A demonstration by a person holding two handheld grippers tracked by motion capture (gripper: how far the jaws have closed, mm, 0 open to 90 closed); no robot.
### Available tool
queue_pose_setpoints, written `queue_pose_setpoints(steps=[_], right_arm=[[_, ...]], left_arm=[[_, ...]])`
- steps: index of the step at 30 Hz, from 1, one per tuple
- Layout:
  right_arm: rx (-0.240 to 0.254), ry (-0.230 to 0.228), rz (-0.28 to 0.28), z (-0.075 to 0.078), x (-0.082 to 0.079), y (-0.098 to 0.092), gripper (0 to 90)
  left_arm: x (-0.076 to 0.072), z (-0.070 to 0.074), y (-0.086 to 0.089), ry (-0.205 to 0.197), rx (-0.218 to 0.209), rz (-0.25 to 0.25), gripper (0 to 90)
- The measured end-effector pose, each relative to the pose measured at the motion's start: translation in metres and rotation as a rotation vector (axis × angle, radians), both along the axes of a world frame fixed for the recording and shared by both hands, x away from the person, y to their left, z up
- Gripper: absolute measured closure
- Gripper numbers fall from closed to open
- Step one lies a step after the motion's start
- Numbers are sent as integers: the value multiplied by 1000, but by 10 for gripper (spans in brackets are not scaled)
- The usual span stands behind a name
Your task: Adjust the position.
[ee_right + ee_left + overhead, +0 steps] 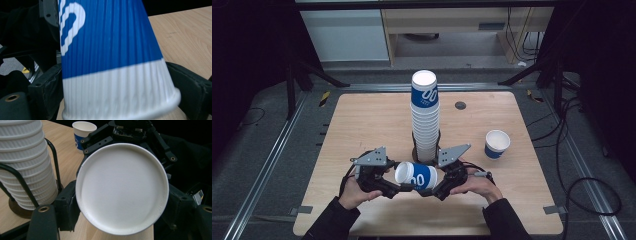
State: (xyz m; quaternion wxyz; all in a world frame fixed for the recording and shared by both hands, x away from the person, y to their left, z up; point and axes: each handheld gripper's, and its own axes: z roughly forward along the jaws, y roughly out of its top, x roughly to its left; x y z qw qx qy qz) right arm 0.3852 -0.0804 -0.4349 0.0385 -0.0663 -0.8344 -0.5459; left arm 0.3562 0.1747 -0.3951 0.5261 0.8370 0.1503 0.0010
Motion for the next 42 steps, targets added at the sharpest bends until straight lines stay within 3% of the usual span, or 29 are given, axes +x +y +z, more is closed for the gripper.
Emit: queue_pose_setpoints(steps=[12,17,20,22,24,25,26,29,38,42], right_arm=[[-12,13,17,0,0,1,149],[-55,-14,8,2,-1,-4,152],[-94,-34,-9,3,0,-8,152],[-129,-53,-21,2,0,-8,151],[-148,-59,-27,2,0,-8,151],[-178,-69,-29,-1,0,-6,150],[-178,-69,-29,-1,0,-6,150],[-246,-86,-24,-7,-2,0,149],[-331,-112,13,-16,-8,16,148],[-354,-116,21,-19,-9,20,147]], left_arm=[[1,-1,0,20,4,1,254],[3,5,8,16,23,16,194],[4,5,11,17,50,17,174],[6,1,12,25,120,14,163],[7,-2,10,34,143,7,159],[8,-7,7,28,193,11,154],[8,-7,7,28,193,11,152],[8,-14,-1,30,267,-9,147],[8,-28,-14,56,350,-52,172],[8,-30,-17,63,362,-64,188]])
